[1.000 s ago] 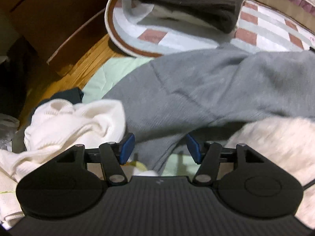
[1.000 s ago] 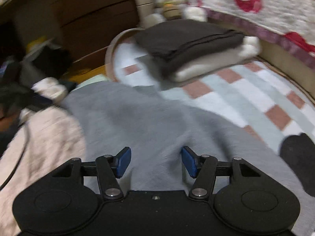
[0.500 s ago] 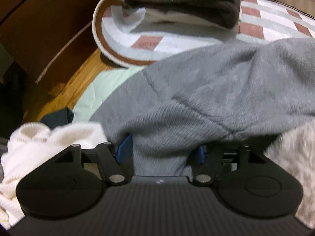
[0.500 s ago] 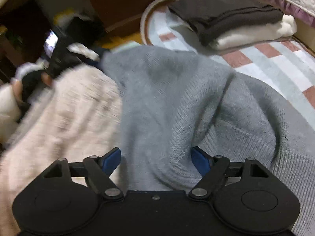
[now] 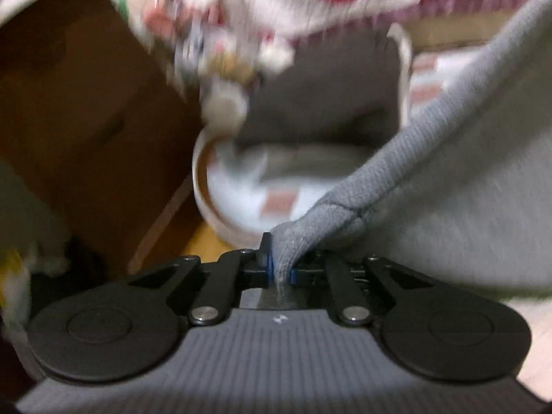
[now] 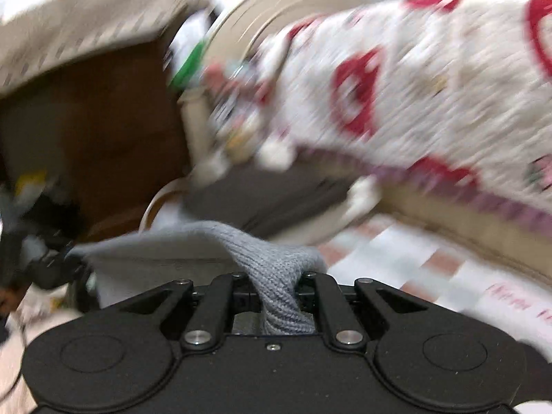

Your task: Fold clothes

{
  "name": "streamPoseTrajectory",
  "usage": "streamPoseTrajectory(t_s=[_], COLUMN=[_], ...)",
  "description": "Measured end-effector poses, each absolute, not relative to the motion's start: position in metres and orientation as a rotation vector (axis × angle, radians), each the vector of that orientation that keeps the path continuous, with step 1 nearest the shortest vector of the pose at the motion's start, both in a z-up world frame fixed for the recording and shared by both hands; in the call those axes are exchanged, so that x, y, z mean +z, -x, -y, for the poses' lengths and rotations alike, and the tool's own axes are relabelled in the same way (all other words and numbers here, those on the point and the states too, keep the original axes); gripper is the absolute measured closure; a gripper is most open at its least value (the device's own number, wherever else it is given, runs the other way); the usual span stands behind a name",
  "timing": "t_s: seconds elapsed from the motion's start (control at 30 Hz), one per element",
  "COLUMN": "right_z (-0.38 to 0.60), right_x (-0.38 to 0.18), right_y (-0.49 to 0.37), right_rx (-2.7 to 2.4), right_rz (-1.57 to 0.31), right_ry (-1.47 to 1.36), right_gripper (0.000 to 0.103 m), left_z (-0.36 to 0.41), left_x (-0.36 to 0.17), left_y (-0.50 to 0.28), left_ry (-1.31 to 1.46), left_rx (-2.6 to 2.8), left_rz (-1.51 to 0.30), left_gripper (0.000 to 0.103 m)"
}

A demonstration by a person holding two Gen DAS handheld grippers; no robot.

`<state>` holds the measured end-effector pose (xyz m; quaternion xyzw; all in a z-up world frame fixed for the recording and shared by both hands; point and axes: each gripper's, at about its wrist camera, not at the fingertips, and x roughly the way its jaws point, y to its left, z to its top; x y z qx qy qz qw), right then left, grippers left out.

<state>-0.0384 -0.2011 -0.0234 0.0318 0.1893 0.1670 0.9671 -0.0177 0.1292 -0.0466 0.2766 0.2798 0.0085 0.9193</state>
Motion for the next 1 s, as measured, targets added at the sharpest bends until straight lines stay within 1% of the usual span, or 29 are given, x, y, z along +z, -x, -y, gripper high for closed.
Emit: streamPoseTrajectory(t_s=[0.1, 0.23, 0.37, 0.47, 0.5, 0.53, 0.57, 0.6, 0.63, 0.67, 0.73, 0.87, 1.0], right_z=[0.222, 0.246, 0.271, 0.273, 0.273, 0.272, 0.271, 0.270, 0.269, 0.275, 0.296, 0.350, 0.398], right_x=[0.002, 0.022, 0.048, 0.060, 0.060, 0.061, 0.061, 0.057, 0.048, 0.038, 0.015, -0.042, -0.093], right_y=[0.046, 0.032, -0.020, -0.086, -0.110, -0.135, -0.159, -0.175, -0.181, -0.179, -0.161, -0.091, -0.021], right_rx=[0.282, 0.213, 0.182, 0.167, 0.162, 0.158, 0.153, 0.106, 0.036, -0.002, -0.029, -0.062, -0.168], right_rz=[-0.317, -0.293, -0.310, -0.344, -0.359, -0.374, -0.390, -0.400, -0.414, -0.442, -0.504, -0.636, -0.767], right_ry=[-0.050, -0.041, 0.001, 0.036, 0.051, 0.065, 0.080, 0.111, 0.130, 0.103, 0.000, -0.188, -0.327], right_gripper=[0.094, 0.093, 0.094, 0.092, 0.085, 0.059, 0.054, 0.053, 0.048, 0.048, 0.048, 0.047, 0.047], left_z=[-0.096, -0.063, -0.045, -0.048, -0.049, -0.050, -0.049, -0.048, -0.047, -0.042, -0.031, -0.007, 0.004], left_x=[-0.017, 0.001, 0.015, 0.030, 0.029, 0.028, 0.016, 0.003, -0.011, -0.025, -0.048, -0.083, -0.084], left_y=[0.013, -0.015, -0.064, -0.117, -0.138, -0.158, -0.175, -0.191, -0.208, -0.212, -0.205, -0.184, -0.177], left_ry=[-0.588, -0.549, -0.480, -0.304, -0.243, -0.181, -0.150, -0.121, -0.092, -0.100, -0.138, -0.225, -0.262], left_rx=[-0.040, -0.062, -0.034, 0.050, 0.076, 0.101, 0.104, 0.104, 0.104, 0.096, 0.041, -0.078, -0.163], left_rz=[-0.490, -0.441, -0.440, -0.495, -0.533, -0.570, -0.619, -0.670, -0.720, -0.734, -0.736, -0.758, -0.754], left_gripper=[0.095, 0.095, 0.095, 0.094, 0.094, 0.093, 0.093, 0.087, 0.086, 0.084, 0.068, 0.066, 0.060])
